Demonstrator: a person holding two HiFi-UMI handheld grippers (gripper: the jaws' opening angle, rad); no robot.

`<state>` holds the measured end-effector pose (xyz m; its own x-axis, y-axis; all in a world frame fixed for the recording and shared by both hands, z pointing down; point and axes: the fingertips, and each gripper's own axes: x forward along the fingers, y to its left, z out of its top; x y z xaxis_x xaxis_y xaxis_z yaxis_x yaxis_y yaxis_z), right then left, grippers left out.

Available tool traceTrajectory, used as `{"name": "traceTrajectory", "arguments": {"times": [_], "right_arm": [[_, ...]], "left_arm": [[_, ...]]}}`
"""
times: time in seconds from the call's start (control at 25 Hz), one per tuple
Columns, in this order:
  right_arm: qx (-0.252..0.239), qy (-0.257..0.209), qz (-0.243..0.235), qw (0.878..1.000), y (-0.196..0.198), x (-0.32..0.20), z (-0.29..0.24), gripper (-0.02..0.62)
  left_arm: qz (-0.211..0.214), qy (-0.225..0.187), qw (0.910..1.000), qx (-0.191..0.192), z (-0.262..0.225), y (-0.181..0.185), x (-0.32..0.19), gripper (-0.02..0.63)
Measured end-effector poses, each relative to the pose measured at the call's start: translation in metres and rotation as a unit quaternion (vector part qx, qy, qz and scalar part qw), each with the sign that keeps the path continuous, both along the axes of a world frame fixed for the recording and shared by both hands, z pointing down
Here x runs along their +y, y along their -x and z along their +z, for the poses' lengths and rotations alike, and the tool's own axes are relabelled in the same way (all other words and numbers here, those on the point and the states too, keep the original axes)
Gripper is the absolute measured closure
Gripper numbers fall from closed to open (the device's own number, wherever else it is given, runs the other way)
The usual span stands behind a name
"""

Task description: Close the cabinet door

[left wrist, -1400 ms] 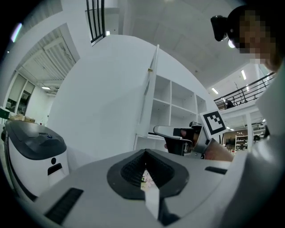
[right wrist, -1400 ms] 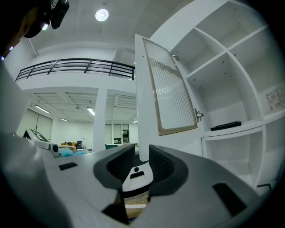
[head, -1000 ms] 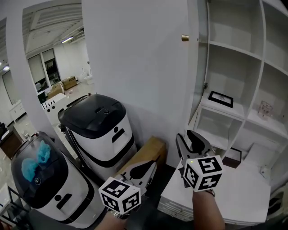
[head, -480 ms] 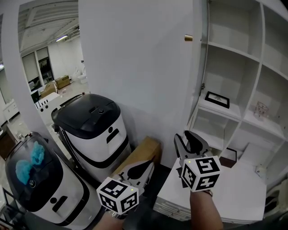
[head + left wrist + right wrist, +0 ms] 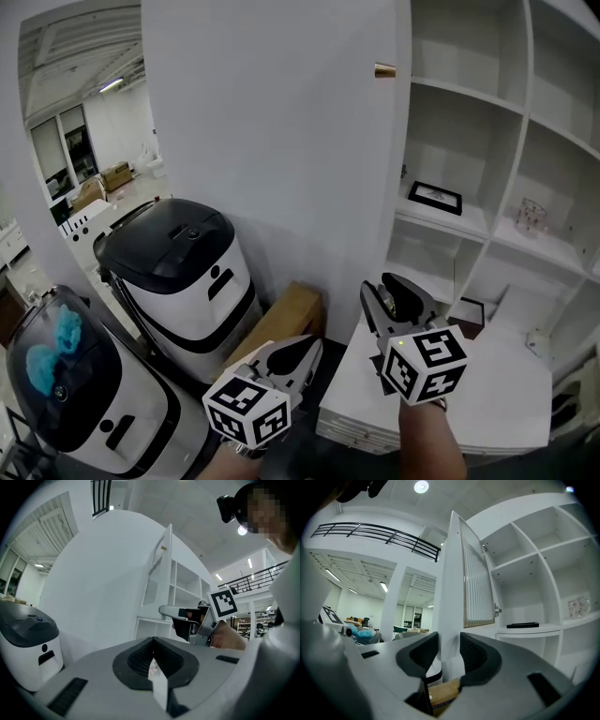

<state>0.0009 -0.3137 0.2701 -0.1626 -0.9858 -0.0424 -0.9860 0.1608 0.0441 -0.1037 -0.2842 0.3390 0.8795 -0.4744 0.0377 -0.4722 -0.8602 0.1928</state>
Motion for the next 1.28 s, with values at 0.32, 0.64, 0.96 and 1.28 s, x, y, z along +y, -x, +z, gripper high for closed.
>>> {"name": "traceTrajectory", "arguments": {"times": [0.32,0.64,0.96,1.28], "right_arm": [[0.005,-0.005,0.036,0.999,-0.043,0.031,-0.001,0.510],[0.000,-0.001,0.079,0.997,-0.077,0.048,0.002,0.528],[-0.007,0.000,0.128,0.992,-0.115,0.057,0.003,0.534],[-0.016,0.000,0.149,0.989,-0.145,0.058,0.004,0.534]], "left_arm": [[0.052,0.003,0.9987,-0.005,0.001,-0.050,0.016,0.603],[0.107,-0.001,0.9942,-0.006,0.001,-0.085,0.038,0.603],[0.125,0.005,0.9922,-0.001,0.004,-0.097,0.042,0.603],[0.128,0.010,0.9917,0.003,0.008,-0.110,0.031,0.603]]}}
